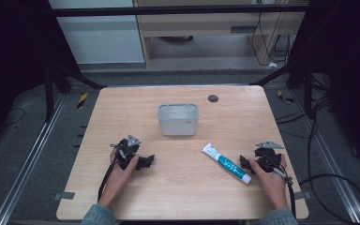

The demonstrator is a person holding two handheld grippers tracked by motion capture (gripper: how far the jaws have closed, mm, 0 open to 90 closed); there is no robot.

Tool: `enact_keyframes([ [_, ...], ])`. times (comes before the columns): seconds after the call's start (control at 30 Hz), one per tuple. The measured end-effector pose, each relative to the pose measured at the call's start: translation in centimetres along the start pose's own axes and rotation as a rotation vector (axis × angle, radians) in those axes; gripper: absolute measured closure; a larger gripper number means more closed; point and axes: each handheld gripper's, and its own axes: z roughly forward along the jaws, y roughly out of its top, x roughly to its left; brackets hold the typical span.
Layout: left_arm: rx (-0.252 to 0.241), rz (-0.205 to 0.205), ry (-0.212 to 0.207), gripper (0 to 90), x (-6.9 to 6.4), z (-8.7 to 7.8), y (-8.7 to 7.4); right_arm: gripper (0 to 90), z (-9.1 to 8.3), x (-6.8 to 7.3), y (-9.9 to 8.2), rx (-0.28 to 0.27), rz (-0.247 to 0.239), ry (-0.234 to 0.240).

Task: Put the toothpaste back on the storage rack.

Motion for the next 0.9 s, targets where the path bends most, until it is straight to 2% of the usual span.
enact_keyframes([
  [0.07, 0.000, 0.000, 0.000, 0.0, 0.0, 0.0, 0.0, 1.4, 0.0, 0.0, 0.0, -0.001, -0.004, -0.001],
  [0.13, -0.002, -0.003, 0.000, 0.0, 0.0, 0.0, 0.0, 9.6, -0.1, 0.0, 0.1, -0.008, -0.010, 0.002],
  [0.2, -0.002, -0.003, 0.000, 0.0, 0.0, 0.0, 0.0, 10.5, -0.4, 0.2, 0.3, 0.006, -0.024, 0.018],
  [0.27, -0.003, -0.001, -0.002, 0.0, 0.0, 0.0, 0.0, 18.1, -1.0, 0.3, 0.6, 0.027, -0.060, 0.038],
  [0.37, -0.004, -0.002, -0.003, 0.0, 0.0, 0.0, 0.0, 20.5, -2.3, 0.9, 1.5, 0.046, -0.110, 0.059],
  [0.5, -0.003, -0.001, -0.002, 0.0, 0.0, 0.0, 0.0, 22.2, -4.0, 2.1, 3.1, 0.054, -0.157, 0.099],
  [0.7, -0.002, -0.008, 0.005, 0.0, -0.1, 0.0, 0.0, 26.9, -5.0, 4.4, 4.5, 0.124, -0.209, 0.167],
  [0.83, -0.003, -0.016, 0.013, 0.0, -0.2, 0.0, -0.1, 27.9, -5.5, 5.5, 5.2, 0.150, -0.244, 0.176],
  [0.9, -0.006, -0.023, 0.018, 0.0, -0.2, 0.0, 0.0, 27.8, -5.7, 5.9, 5.4, 0.162, -0.240, 0.182],
])
